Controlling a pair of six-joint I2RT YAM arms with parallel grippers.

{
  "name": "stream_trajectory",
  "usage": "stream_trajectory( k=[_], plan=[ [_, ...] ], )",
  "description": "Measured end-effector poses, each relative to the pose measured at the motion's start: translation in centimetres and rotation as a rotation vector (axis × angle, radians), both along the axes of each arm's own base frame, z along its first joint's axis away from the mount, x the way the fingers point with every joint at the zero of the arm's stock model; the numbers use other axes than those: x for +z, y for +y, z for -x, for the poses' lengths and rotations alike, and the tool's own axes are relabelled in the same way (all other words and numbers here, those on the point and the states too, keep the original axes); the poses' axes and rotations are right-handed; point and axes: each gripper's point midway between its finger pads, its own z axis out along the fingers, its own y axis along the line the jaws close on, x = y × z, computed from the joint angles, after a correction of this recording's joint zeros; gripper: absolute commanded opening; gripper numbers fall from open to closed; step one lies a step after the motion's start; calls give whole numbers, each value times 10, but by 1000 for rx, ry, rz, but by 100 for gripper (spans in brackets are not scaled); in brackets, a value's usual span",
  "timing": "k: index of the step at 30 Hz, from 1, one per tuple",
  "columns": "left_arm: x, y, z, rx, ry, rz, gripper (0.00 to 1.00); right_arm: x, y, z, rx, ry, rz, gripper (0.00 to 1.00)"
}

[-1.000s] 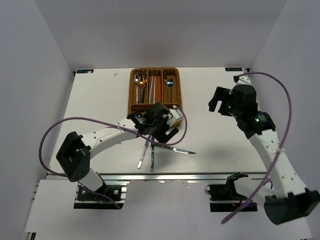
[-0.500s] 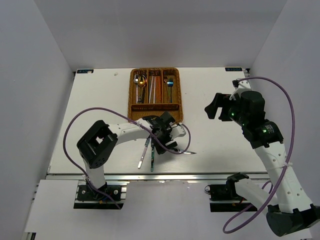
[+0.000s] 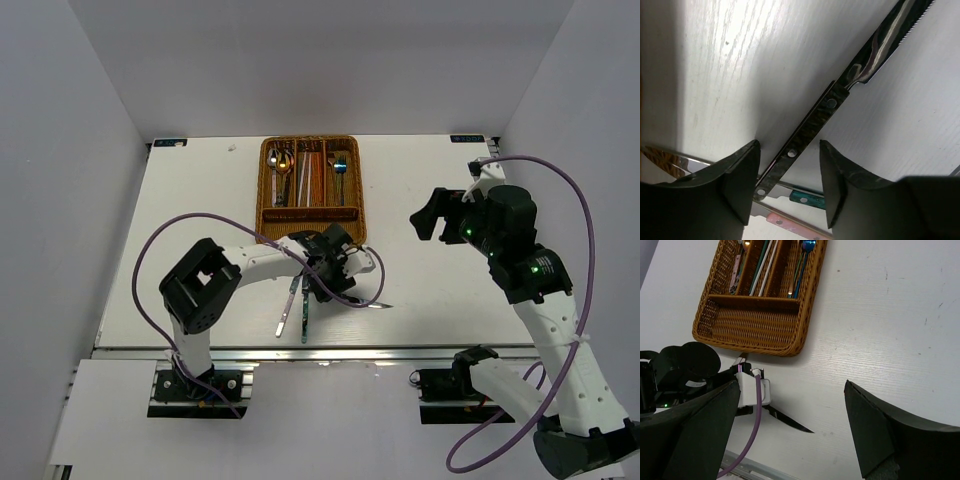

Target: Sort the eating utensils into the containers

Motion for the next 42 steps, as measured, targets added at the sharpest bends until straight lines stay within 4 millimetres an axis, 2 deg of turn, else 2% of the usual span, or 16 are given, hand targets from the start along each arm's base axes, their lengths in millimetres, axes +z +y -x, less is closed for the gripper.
stream_trajectory(
  k=[6,8,9,11,13,24,27,30,38,40,42],
  plan=[
    [0,-9,7,-21,1,-5,43,3,-1,2,-2,-13,-3,89],
    [0,-13,13,-34,3,-9,32,4,-1,2,-3,-14,-2,89],
    [0,-15,16,-44,4,-11,23,4,-1,2,-4,-14,-2,89],
    [0,-19,22,-60,2,-12,16,4,-2,2,-7,-15,-1,89],
    [0,-21,25,-71,-1,-17,2,4,-3,1,-12,-16,1,89],
    [2,-20,21,-77,-35,-47,0,7,-7,2,-33,-32,9,89],
    [9,-15,11,-95,-88,-65,0,7,-8,2,-34,-32,10,89],
    [29,-8,-2,-121,-138,-65,0,7,-8,1,-35,-34,13,89],
    [118,22,-79,-133,-406,12,0,10,-5,5,-10,-44,7,89],
    [132,34,-99,-142,-456,19,0,11,-2,6,8,-49,-2,89],
    [138,50,-123,-142,-483,2,0,13,1,8,25,-54,-12,89]
  ],
)
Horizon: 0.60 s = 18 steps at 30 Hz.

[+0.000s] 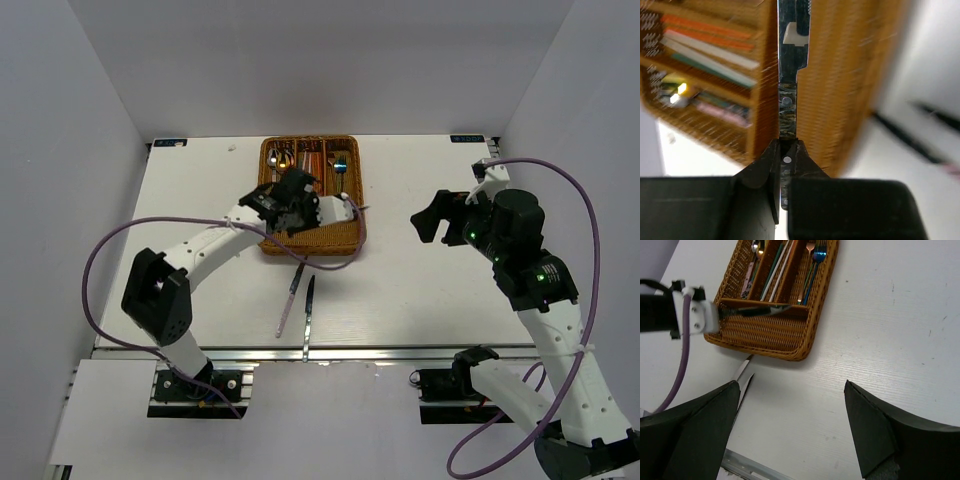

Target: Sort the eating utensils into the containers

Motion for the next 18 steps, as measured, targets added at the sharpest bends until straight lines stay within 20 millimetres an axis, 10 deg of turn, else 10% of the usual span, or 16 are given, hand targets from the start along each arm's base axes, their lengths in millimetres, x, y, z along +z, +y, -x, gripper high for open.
stream_trajectory(
  k=[7,18],
  plan=[
    [-27,41,-56,20,-3,-91,0,8,6,4,37,-28,-23,89],
    [-55,35,-47,-46,58,-78,15,0,12,-3,52,3,-17,89]
  ],
)
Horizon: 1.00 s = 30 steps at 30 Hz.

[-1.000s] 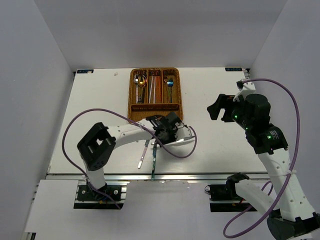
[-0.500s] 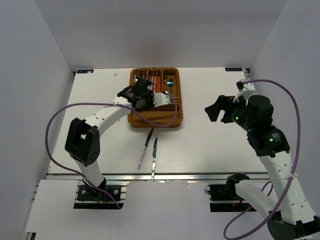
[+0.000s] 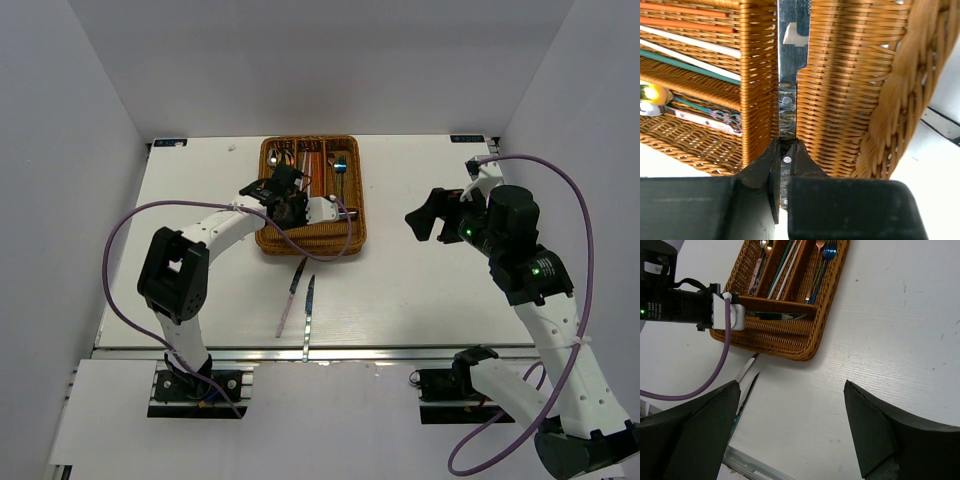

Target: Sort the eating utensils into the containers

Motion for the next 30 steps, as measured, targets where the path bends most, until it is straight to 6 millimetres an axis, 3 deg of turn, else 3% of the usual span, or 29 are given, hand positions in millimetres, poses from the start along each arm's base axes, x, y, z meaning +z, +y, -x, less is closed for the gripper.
stream_trajectory(
  k=[7,9,15,18,20,23,26,28,30],
  plan=[
    [-3,1,6,0,34,10,26,-1,0,-1,0,2,1,89],
    [-4,1,7,1,39,8,98,-1,0,-1,0,2,1,89],
    [3,2,7,42,36,31,98,0,0,-1,0,0,1,89],
    [20,3,5,100,9,67,98,0,0,-1,0,-2,0,89],
    [47,4,-8,208,-65,130,98,0,0,-1,0,-2,0,89],
    [95,13,-28,508,-138,261,98,0,0,-1,0,-3,0,89],
    [144,7,-34,719,-132,480,98,0,0,-1,0,-3,0,89],
    [157,7,-18,836,-92,602,98,0,0,-1,1,-2,0,89],
    [141,11,14,936,-28,652,98,0,1,-1,4,-2,-2,89]
  ],
)
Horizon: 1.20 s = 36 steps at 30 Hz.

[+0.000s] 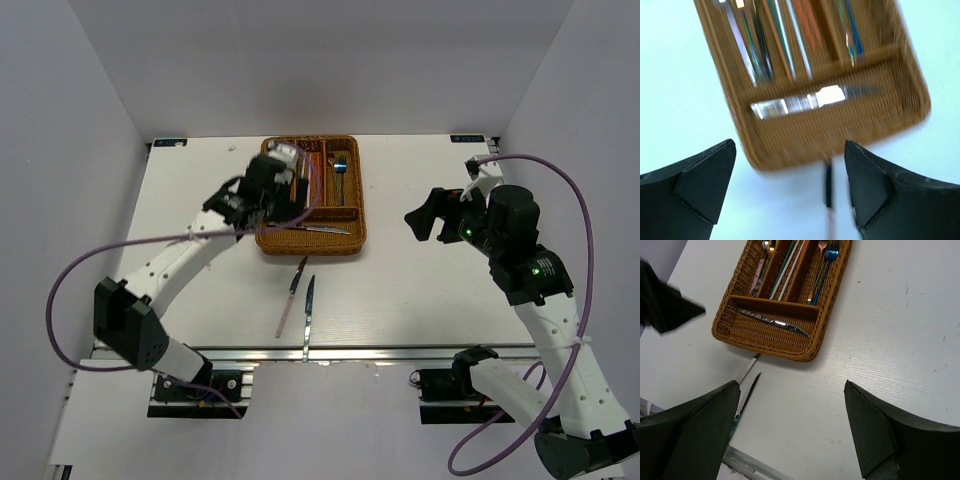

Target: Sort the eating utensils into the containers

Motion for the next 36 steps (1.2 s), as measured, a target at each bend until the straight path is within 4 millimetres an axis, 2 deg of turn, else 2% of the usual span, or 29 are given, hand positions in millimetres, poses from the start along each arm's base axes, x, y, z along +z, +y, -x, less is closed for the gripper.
stream_trajectory(
  k=[2,5,7,9,11,13,17,18,21,23,28,31,32,34,35,36],
  plan=[
    [-36,3,42,56,103,36,98,0,1,1,5,1,-1,89],
    [-103,-4,105,97,252,43,98,-1,2,1,11,3,-3,89],
    [-141,-8,144,106,336,21,98,-4,2,1,15,9,-2,89],
    [-167,-10,174,112,395,2,98,-5,4,2,22,15,-4,89],
    [-181,-8,189,138,422,-3,98,-5,5,2,30,17,-5,89],
    [-186,-5,193,170,425,16,98,-6,7,3,37,19,-6,89],
    [-188,-1,193,216,409,55,89,-6,8,3,44,21,-8,89],
    [-189,-1,193,221,406,59,82,-6,8,4,45,22,-8,89],
    [-192,-2,192,229,406,63,78,-6,9,4,50,23,-10,89],
    [-197,-1,192,238,408,59,67,-6,9,4,52,23,-11,89],
    [-217,13,200,263,431,5,66,-7,10,5,57,26,-12,89],
    [-225,20,202,280,433,-16,56,-7,10,5,60,24,-14,89],
    [-225,19,201,281,428,-14,47,-7,11,5,61,22,-15,89],
    [-226,16,197,285,414,-4,37,-7,11,5,61,22,-15,89],
    [-226,14,195,284,409,-1,26,-7,11,5,61,22,-15,89],
    [-226,13,194,287,403,3,20,-7,11,5,61,22,-15,89]
  ],
)
